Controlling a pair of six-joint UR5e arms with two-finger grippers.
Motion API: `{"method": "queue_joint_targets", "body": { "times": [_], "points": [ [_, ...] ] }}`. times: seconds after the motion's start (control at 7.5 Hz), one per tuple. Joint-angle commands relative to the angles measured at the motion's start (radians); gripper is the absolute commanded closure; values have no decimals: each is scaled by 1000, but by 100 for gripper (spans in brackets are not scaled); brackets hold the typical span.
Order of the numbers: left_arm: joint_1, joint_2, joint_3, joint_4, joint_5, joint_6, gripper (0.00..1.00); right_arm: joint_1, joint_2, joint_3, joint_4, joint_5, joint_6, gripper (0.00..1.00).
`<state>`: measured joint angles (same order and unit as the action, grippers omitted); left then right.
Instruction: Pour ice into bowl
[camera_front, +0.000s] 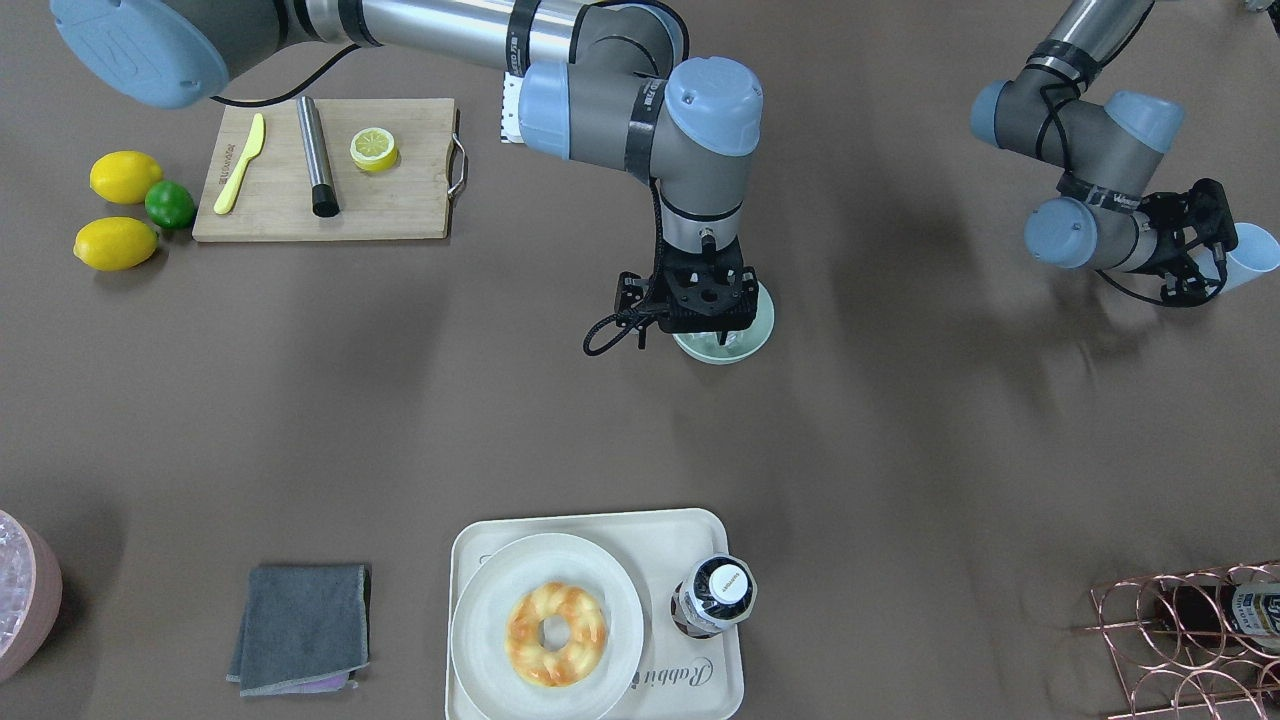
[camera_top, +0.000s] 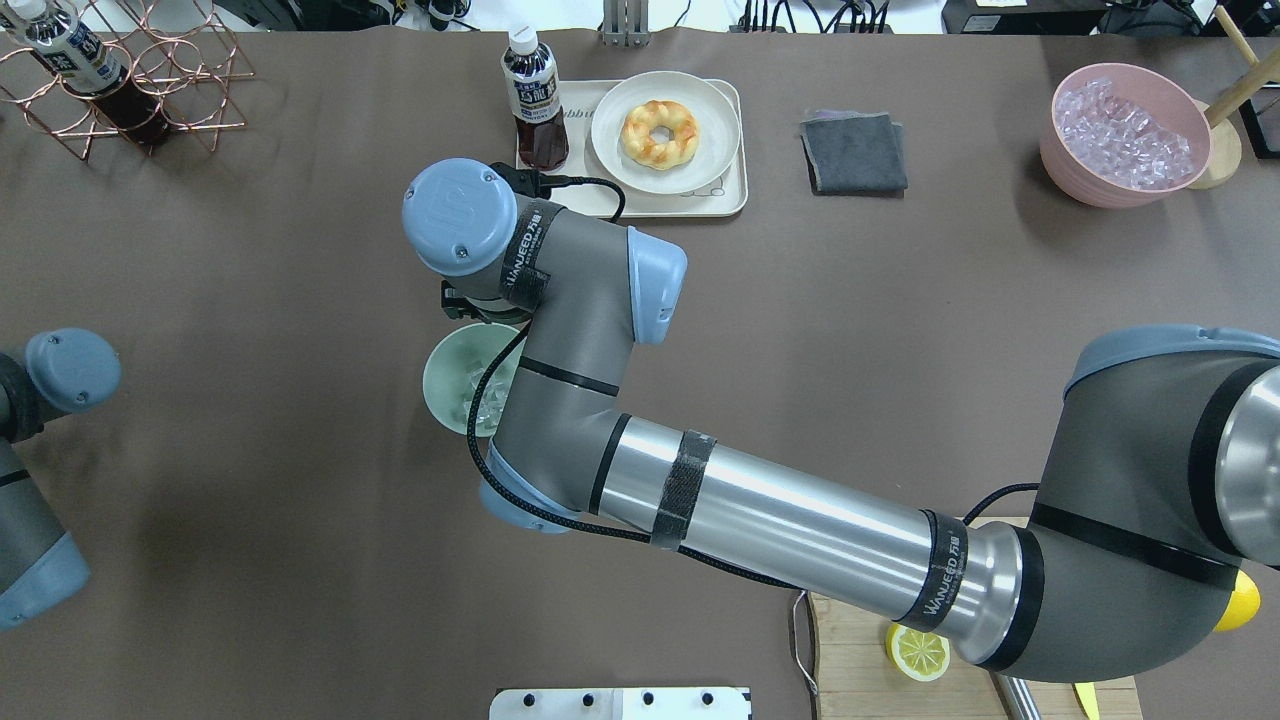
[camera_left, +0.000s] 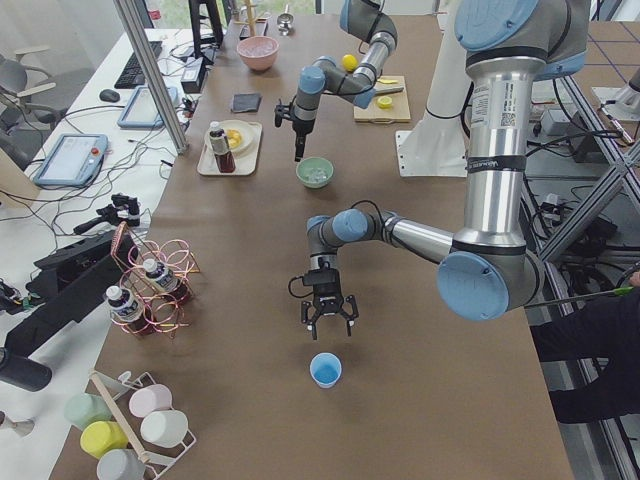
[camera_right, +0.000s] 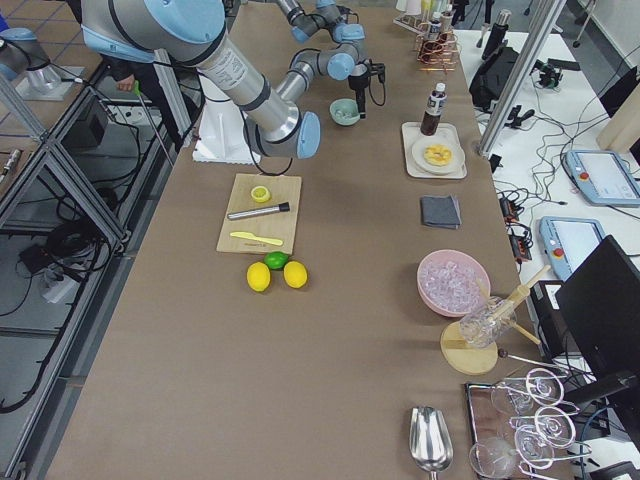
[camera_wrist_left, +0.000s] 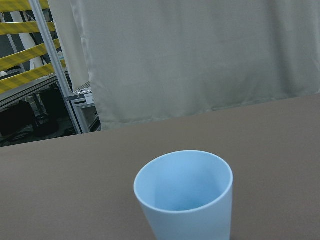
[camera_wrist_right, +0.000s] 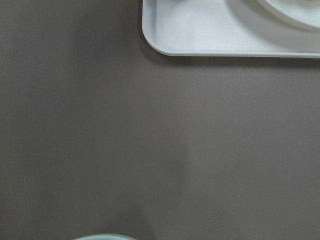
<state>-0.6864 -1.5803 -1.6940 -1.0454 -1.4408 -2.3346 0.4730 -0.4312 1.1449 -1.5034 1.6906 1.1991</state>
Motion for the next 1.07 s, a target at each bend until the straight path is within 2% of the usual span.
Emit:
{"method": "queue_joint_targets", "body": {
  "times": [0.0,0.13,0.27,0.4,0.53,0.67,0.8,0.93],
  "points": [
    [10,-7,-180,128,-20,64,2,-17,2,-30,29,-18,2,1],
    [-11,-26,-231,130,-21,158,2,-28,2,-31,40,-22,5,1],
    [-81,-83,-246,131,-20,234,2,-46,0,-30,41,-37,5,1],
    [-131,-99,-254,130,-21,350,2,-74,-10,-31,61,-66,13,1],
    [-184,-99,-274,119,-23,459,2,-82,-23,-28,75,-69,17,14],
    [-229,-99,-288,92,-24,548,2,-86,-27,-27,75,-69,16,28],
    [-273,-98,-289,35,-26,630,2,-85,-30,-24,77,-69,17,58],
    [-345,-96,-279,-25,-50,743,2,-82,-29,-19,75,-66,20,96]
  ]
}}
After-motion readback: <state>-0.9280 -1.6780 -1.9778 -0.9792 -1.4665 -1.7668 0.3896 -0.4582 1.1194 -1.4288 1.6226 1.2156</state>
